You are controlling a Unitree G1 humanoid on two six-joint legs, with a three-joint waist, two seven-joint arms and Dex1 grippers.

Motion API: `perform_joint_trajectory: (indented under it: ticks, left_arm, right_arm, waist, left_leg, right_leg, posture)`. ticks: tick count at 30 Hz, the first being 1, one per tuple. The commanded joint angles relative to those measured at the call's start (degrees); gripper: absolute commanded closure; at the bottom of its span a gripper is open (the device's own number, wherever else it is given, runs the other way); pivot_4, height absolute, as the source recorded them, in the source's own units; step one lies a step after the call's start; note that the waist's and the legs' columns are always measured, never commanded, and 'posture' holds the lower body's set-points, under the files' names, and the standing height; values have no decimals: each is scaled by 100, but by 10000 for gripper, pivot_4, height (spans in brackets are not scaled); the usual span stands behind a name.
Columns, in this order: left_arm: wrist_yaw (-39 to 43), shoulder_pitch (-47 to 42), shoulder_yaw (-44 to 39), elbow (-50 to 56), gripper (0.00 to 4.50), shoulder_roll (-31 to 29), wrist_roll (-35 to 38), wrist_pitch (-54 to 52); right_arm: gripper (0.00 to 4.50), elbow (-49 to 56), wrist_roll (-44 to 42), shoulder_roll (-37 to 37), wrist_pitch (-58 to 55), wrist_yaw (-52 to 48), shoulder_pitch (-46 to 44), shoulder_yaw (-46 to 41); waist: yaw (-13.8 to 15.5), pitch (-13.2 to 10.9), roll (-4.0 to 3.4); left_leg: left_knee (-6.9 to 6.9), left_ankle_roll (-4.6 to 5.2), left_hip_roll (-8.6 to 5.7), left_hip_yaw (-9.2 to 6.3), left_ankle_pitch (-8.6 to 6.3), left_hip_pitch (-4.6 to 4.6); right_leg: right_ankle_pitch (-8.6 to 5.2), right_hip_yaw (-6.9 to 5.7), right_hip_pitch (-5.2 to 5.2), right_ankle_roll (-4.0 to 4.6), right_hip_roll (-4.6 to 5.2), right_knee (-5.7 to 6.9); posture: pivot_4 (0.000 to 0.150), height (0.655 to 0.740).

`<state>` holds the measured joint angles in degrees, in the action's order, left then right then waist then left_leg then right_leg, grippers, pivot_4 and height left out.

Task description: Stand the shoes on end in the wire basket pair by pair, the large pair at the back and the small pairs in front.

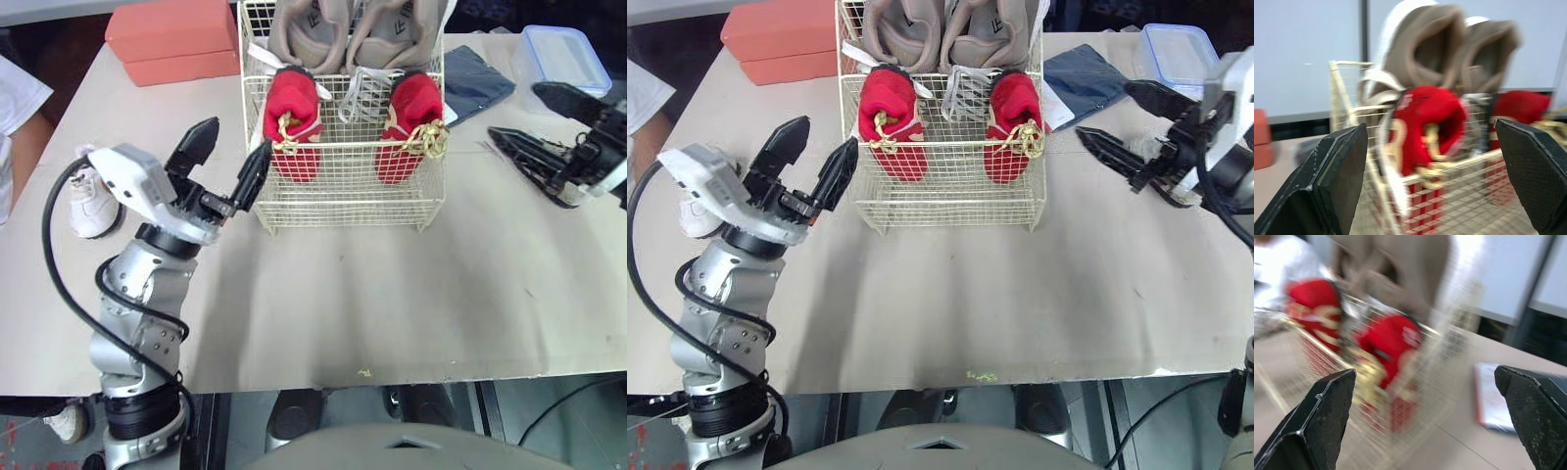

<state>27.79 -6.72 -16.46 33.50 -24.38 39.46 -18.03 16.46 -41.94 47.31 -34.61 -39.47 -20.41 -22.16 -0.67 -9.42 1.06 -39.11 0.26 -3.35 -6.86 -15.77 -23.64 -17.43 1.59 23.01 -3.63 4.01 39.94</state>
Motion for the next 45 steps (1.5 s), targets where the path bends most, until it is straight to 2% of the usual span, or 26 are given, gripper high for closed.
perform_joint_trajectory:
  ticks: [1, 7, 12, 17, 26, 30, 34, 36, 41, 45]
  left_arm:
    - [470, -389, -44, 342, 475, -659, 698, -482]
    - [1289, -1301, 99, 246, 475, -2027, 1759, -1563]
    - [1551, -1918, 331, 202, 475, -2541, 2227, -2151]
    - [1707, -2186, 397, 230, 475, -2811, 2859, -2680]
    - [1746, -2551, 546, 24, 475, -2854, 2668, -2803]
    - [1616, -2509, 483, 74, 475, -2894, 2726, -2901]
    - [1419, -2498, 420, 149, 0, -2905, 2810, -3017]
    - [1420, -2466, 397, 160, 0, -2931, 2789, -3032]
    - [1655, -2255, 271, 88, 0, -3043, 2672, -2952]
    - [1931, -2098, 268, 6, 0, -3059, 2425, -2773]
  right_arm:
    - [0, -859, 653, 86, 611, 36, 255, -333]
    - [0, -2298, 1413, 15, 1535, -66, 554, -270]
    - [0, -3164, 1596, 73, 1972, -105, 347, -390]
    - [0, -4176, 1430, 192, 1794, -495, 51, -440]
    - [0, -6466, 1710, 118, 2370, -1762, -995, -28]
    - [0, -6977, 1838, 94, 2473, -1997, -1490, 71]
    - [11653, -7274, 2040, 103, 2648, -2158, -1742, 198]
    - [22440, -7346, 2121, 113, 2689, -2216, -1770, 236]
    - [42991, -7247, 2136, 112, 2724, -2262, -1740, 210]
    - [44124, -6754, 2148, 147, 2920, -2232, -1555, 178]
  waist:
    - [33, 0, -1]
    - [-22, -1, -9]
    - [-87, -3, -12]
    - [-170, -3, -13]
    - [-193, -5, -15]
    - [-189, -6, -16]
    - [-179, -6, -16]
    - [-178, -6, -16]
    - [-188, -6, -17]
    - [-176, -6, -18]
  left_leg:
    - [-1, 0, 0, 0, 0, 4]
    - [6, 1, 0, 14, 0, 32]
    - [52, 3, 10, 61, -1, 88]
    - [57, 3, 21, 77, -1, 93]
    - [60, 7, 28, 100, -3, 100]
    - [62, 7, 31, 105, -3, 101]
    - [65, 7, 31, 103, -3, 101]
    - [65, 7, 31, 104, -4, 100]
    - [68, 7, 32, 106, -3, 100]
    - [69, 7, 32, 105, -4, 99]
  right_leg:
    - [0, -1, -5, -1, 0, 1]
    - [0, 10, -29, -1, -23, 1]
    - [0, 63, -46, -1, -34, 0]
    - [0, 77, -44, -1, -41, -1]
    - [0, 92, -43, -1, -45, -3]
    - [0, 96, -41, -1, -45, -5]
    - [0, 95, -40, -1, -44, -8]
    - [0, 95, -40, -1, -43, -9]
    - [0, 98, -34, -1, -43, -7]
    - [0, 97, -33, -1, -43, -7]
  posture:
    - [1500, 7400]
    - [1500, 7400]
    - [1500, 7400]
    - [1500, 7400]
    - [1500, 7400]
    - [1500, 7400]
    - [1500, 7400]
    - [1500, 7400]
    - [1500, 7400]
    - [1500, 7400]
